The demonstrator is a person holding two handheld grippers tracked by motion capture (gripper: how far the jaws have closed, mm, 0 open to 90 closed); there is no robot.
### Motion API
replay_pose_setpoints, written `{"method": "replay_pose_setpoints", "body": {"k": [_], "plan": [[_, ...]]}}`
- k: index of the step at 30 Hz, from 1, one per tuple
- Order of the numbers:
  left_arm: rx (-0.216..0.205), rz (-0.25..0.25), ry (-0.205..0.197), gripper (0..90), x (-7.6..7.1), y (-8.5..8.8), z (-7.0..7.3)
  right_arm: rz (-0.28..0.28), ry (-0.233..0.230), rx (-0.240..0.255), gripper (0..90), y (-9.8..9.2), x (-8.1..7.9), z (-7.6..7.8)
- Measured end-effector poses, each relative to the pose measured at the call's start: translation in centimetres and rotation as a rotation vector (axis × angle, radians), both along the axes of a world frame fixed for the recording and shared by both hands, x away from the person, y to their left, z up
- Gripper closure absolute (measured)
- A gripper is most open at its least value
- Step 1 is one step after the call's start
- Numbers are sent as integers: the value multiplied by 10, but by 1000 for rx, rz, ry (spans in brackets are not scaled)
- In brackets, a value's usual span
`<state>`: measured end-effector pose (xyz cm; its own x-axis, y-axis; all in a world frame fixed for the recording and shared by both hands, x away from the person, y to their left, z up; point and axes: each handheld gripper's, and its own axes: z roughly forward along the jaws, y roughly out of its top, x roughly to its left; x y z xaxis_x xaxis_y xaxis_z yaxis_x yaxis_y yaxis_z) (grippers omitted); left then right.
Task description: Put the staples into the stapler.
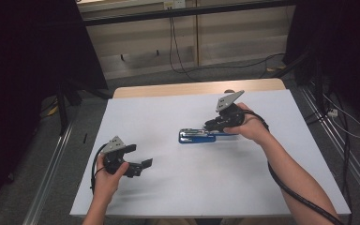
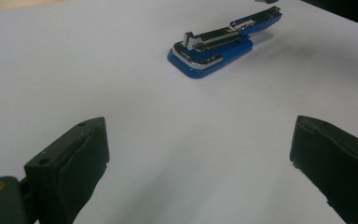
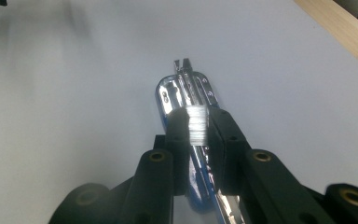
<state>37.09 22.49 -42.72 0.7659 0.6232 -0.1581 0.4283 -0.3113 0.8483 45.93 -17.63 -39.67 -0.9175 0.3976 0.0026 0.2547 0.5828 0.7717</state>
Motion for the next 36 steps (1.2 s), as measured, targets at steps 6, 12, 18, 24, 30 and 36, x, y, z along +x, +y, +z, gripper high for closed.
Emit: {"method": "replay_pose_setpoints", "body": {"k": [6, 12, 18, 24, 30, 36], "plan": [[-6, 0, 4, 48, 0, -1, 0, 9, -7, -1, 795, 2, 4, -1], [-4, -1, 4, 48, 0, 0, 0, 18, -7, -7, 796, 4, 7, -1], [-11, -3, 6, 48, -1, 0, 0, 27, -3, -10, 796, 7, 11, -3], [-6, 2, 7, 48, -1, 0, 0, 37, -4, -13, 796, 10, 13, -4], [1, 0, 6, 48, 0, 1, 0, 48, -4, -18, 796, 12, 17, -5], [2, 2, 8, 48, -1, 1, -1, 59, -5, -21, 796, 15, 19, -6]]}}
